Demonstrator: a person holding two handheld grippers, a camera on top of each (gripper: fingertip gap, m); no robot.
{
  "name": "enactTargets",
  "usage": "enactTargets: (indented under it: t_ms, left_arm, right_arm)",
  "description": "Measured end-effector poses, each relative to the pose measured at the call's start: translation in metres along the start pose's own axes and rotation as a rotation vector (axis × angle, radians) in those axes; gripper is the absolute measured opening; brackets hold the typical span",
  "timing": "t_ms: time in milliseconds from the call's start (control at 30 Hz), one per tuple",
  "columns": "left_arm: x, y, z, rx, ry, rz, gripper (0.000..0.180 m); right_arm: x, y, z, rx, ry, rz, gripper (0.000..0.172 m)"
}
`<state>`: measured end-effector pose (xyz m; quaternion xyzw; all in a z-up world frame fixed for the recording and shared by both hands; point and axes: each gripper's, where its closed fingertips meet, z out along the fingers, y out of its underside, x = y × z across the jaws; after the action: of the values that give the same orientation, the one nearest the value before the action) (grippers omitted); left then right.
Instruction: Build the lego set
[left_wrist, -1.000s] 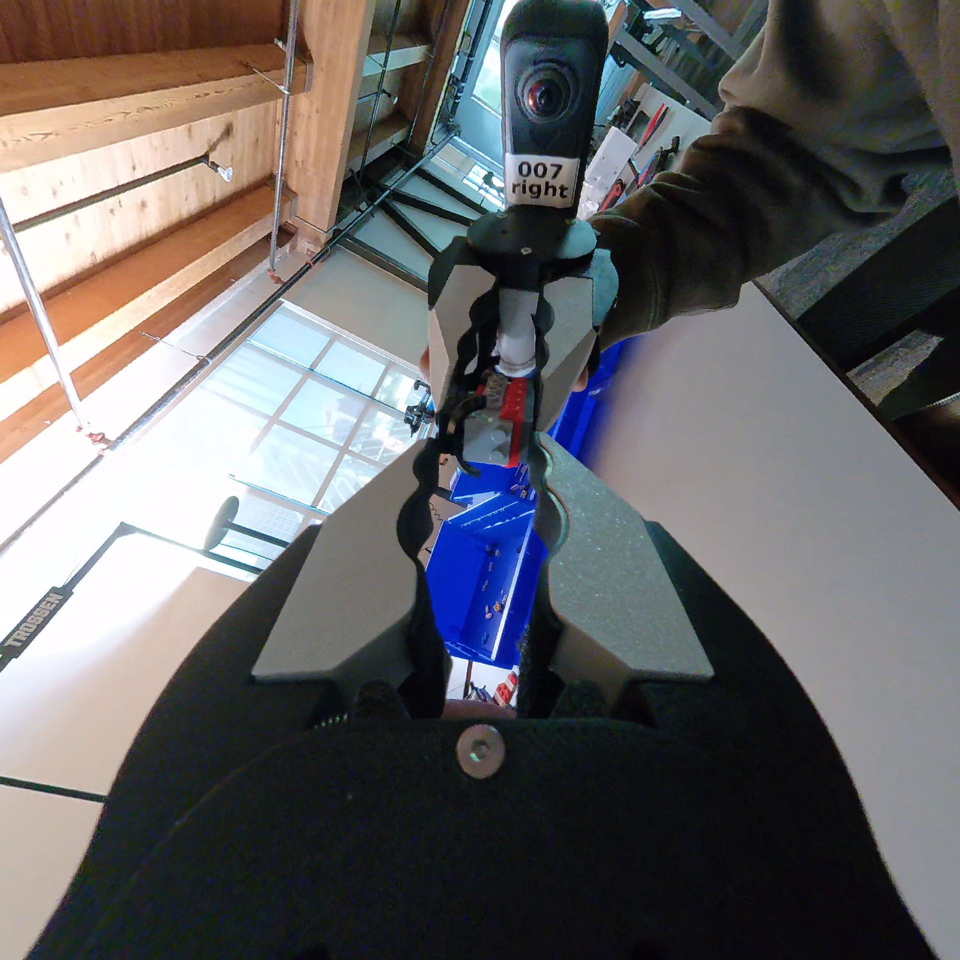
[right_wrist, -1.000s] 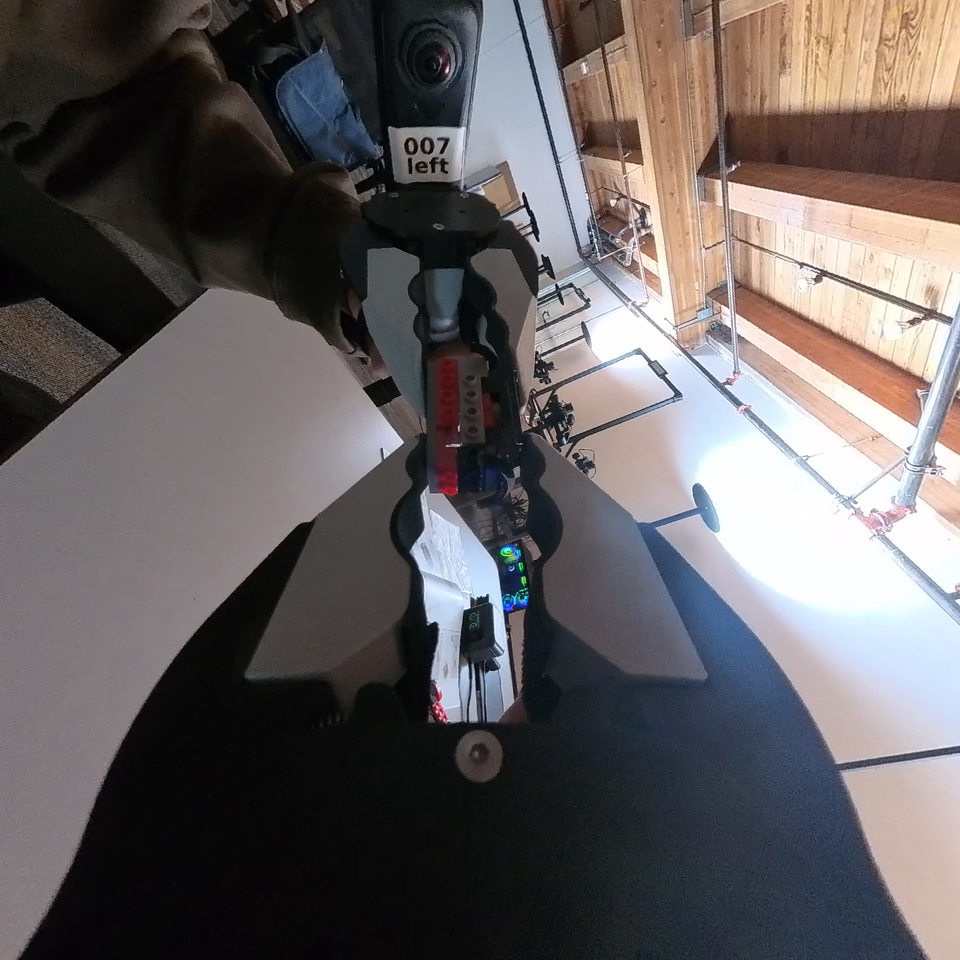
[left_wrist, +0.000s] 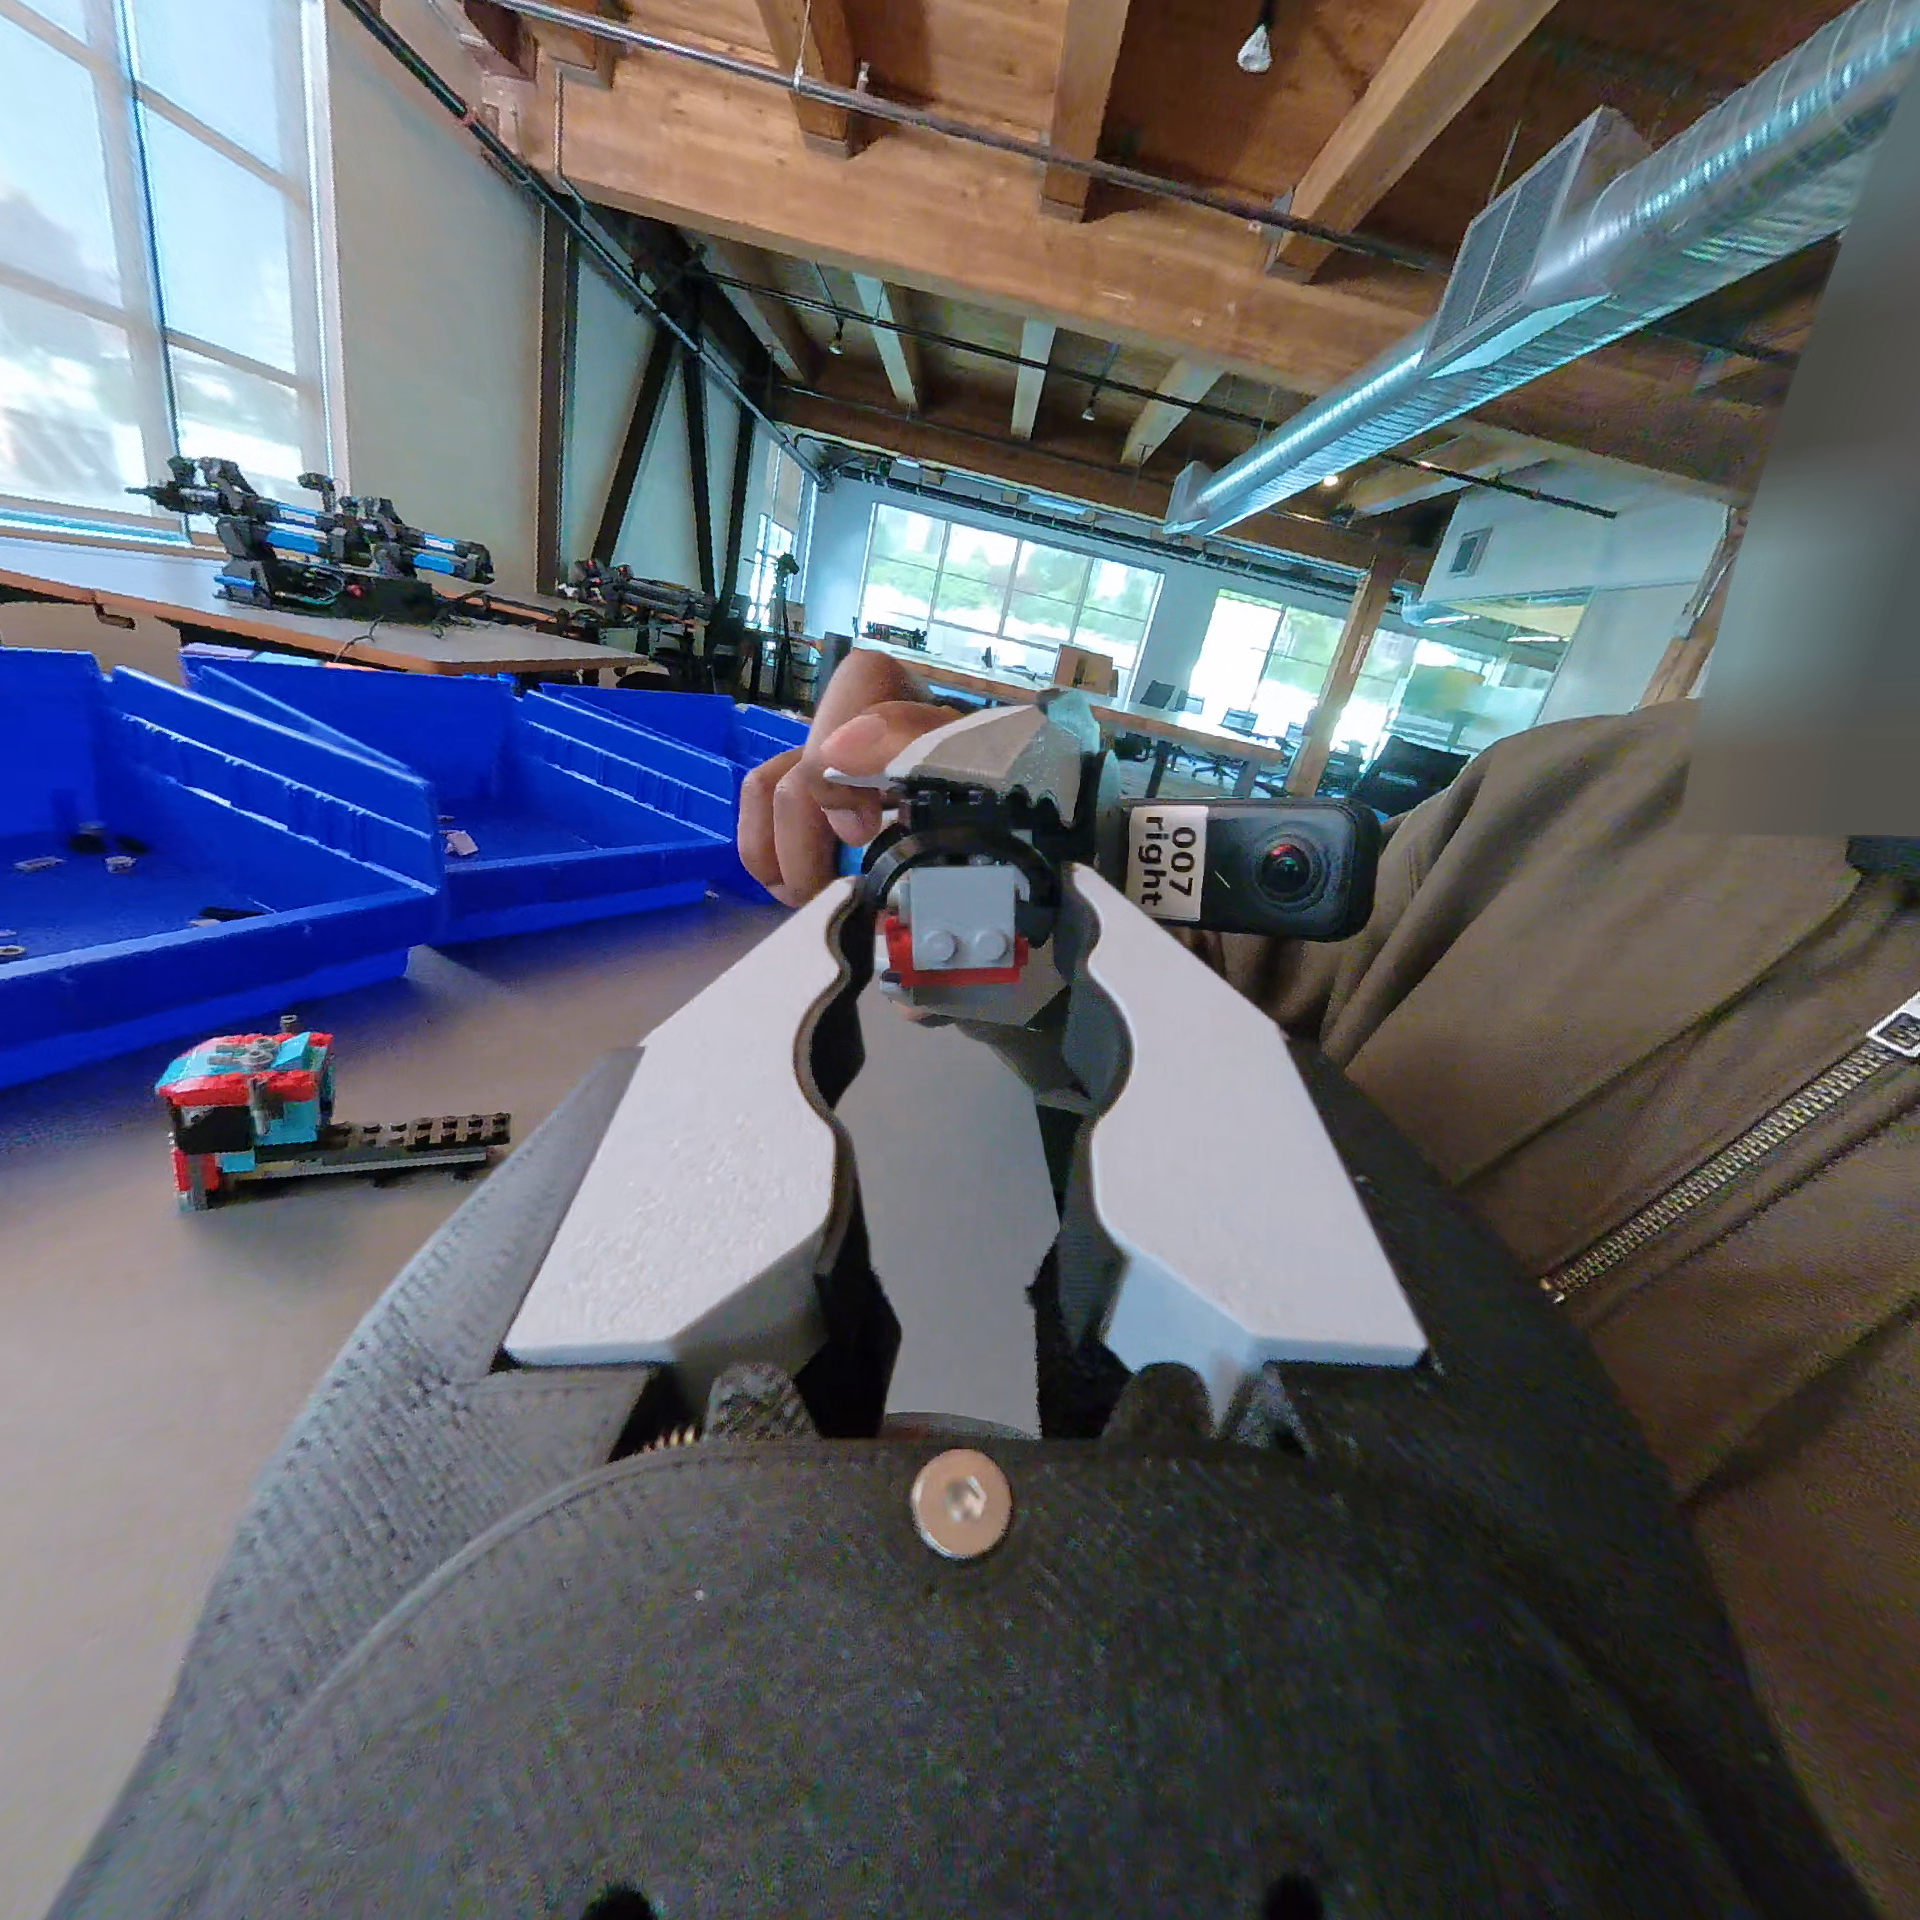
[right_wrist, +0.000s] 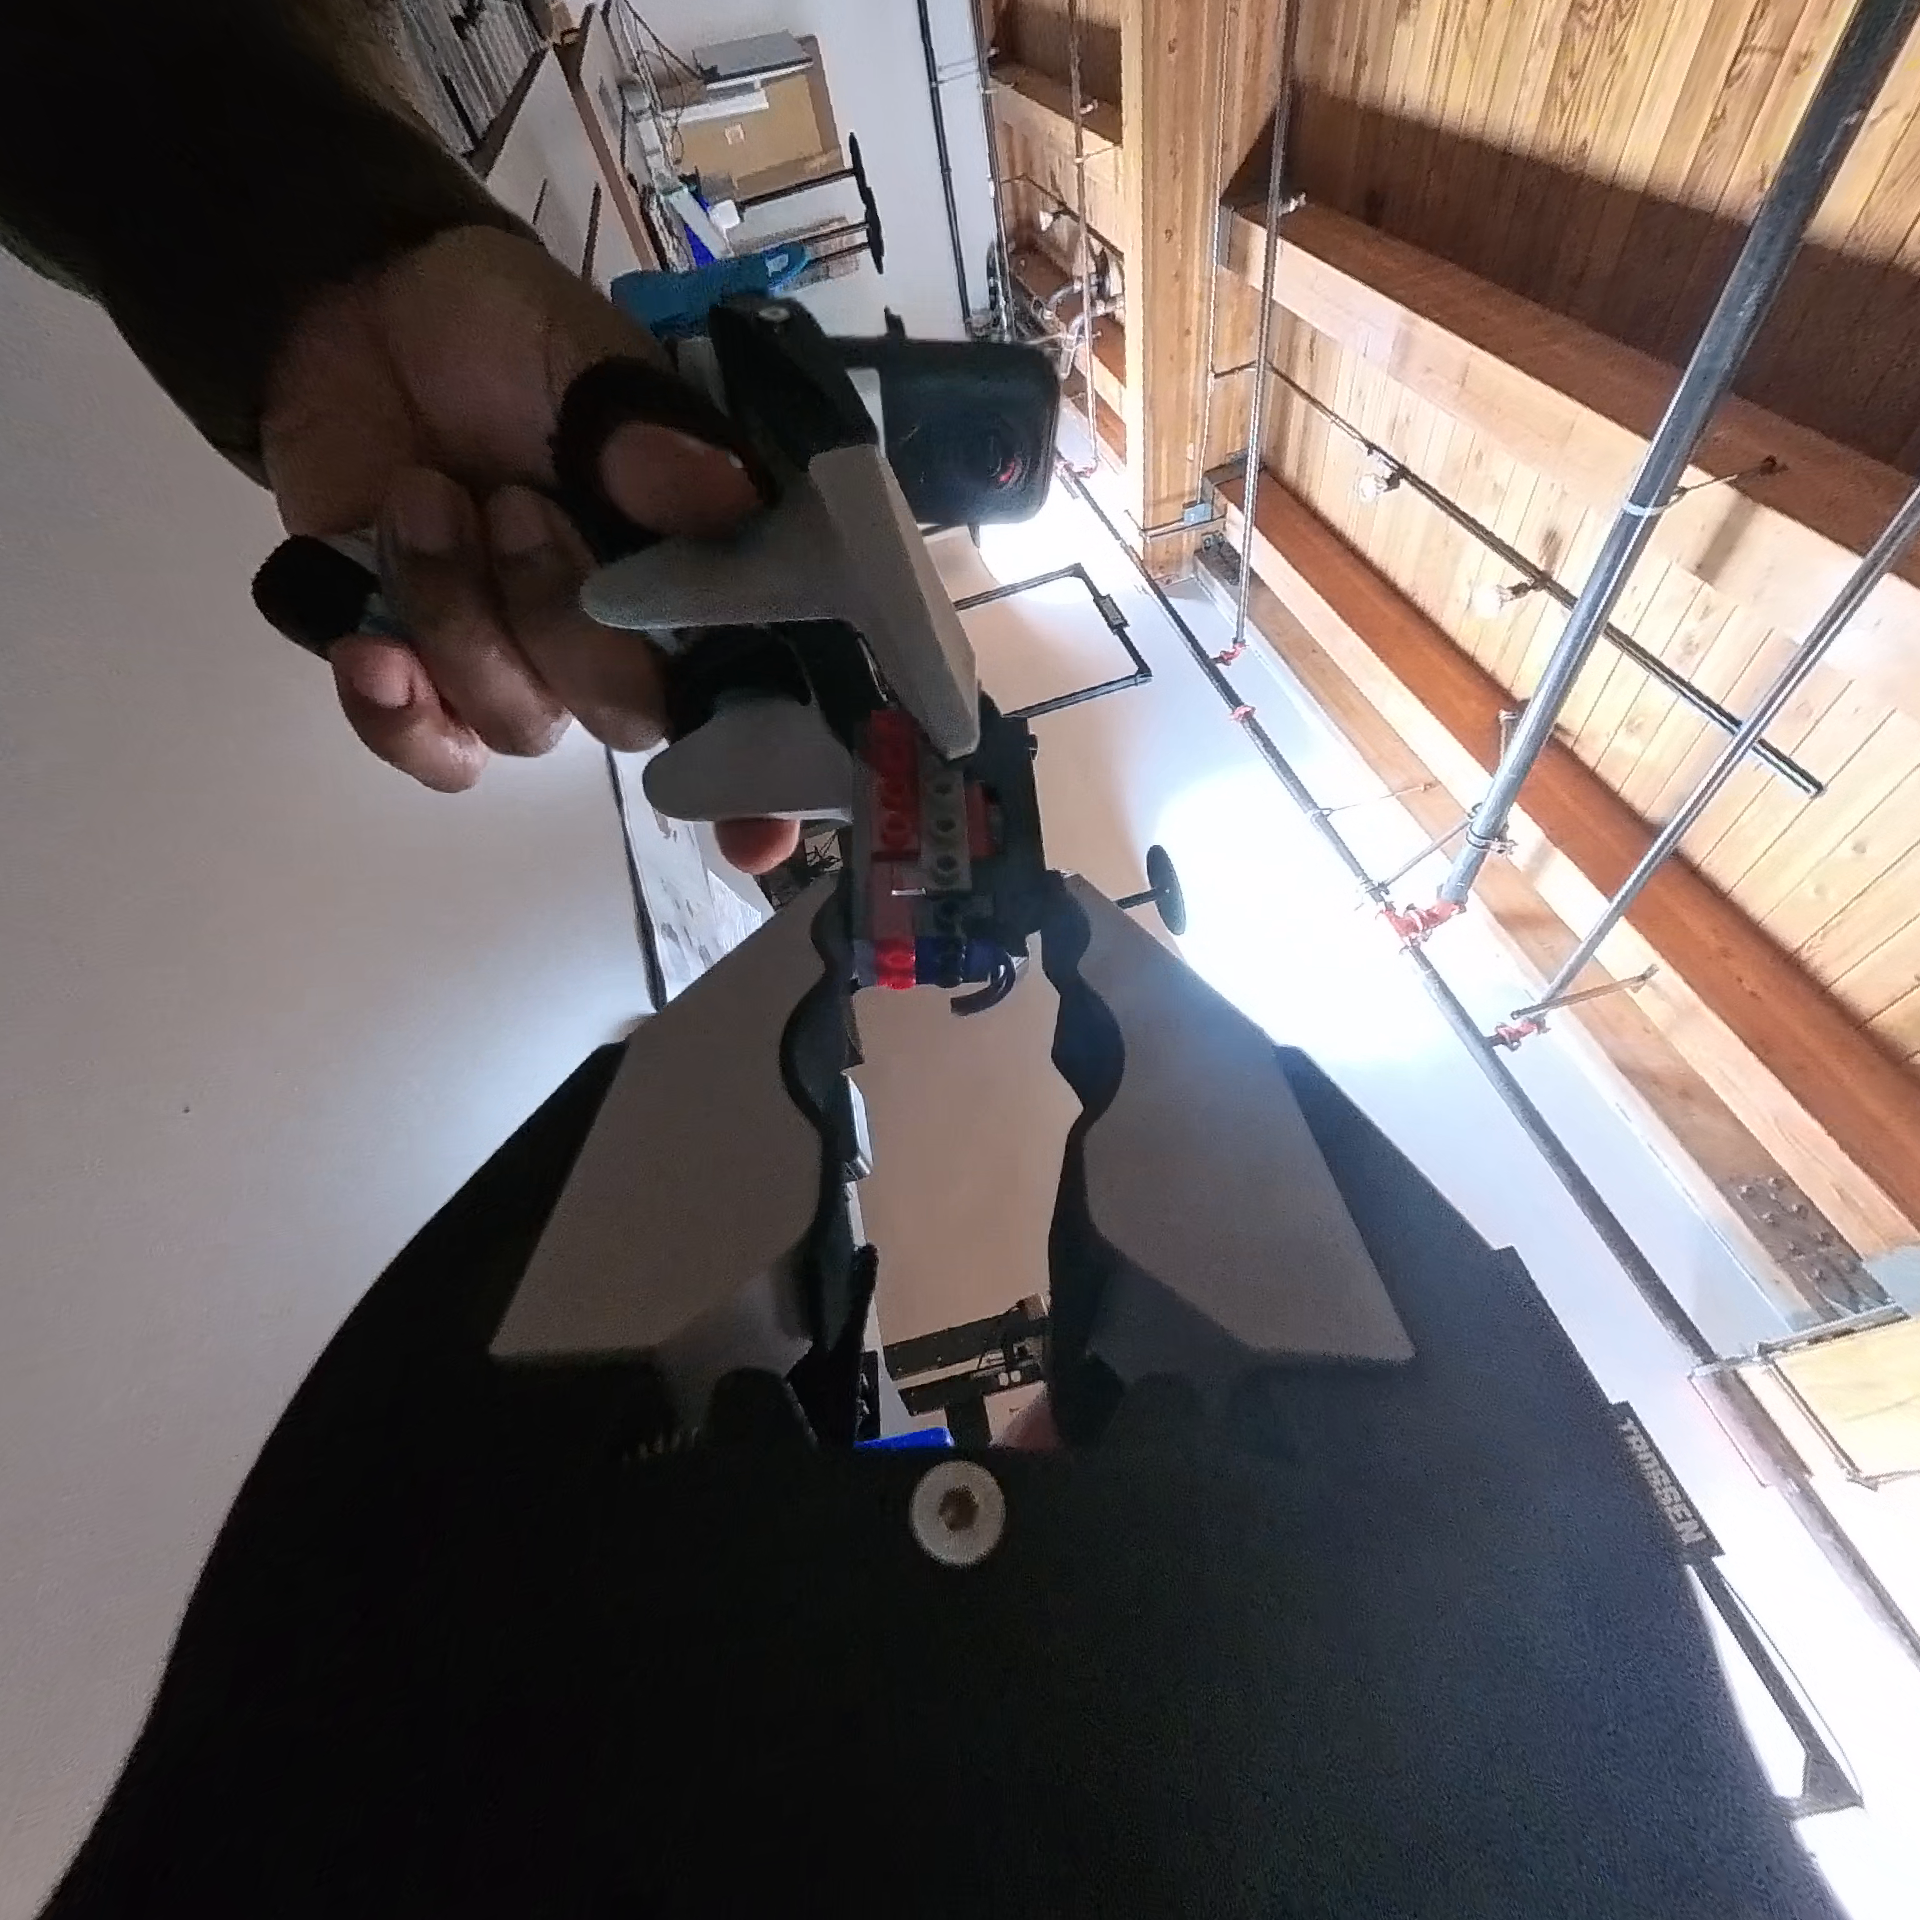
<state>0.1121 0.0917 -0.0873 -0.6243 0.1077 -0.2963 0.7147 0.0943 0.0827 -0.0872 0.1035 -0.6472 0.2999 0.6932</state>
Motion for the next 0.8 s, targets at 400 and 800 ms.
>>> enactTargets:
  t_ms: [400, 800]
  left_arm:
    - [-0.011, 0.009, -0.006, -0.012, 0.032, -0.109, 0.034]
    - [-0.037, 0.013, -0.017, -0.024, 0.012, -0.166, 0.033]
  right_arm:
    - [-0.021, 0.002, 0.015, 0.033, -0.093, -0.031, 0.049]
    - [-0.027, 0.024, 0.029, 0.044, -0.137, -0.022, 0.040]
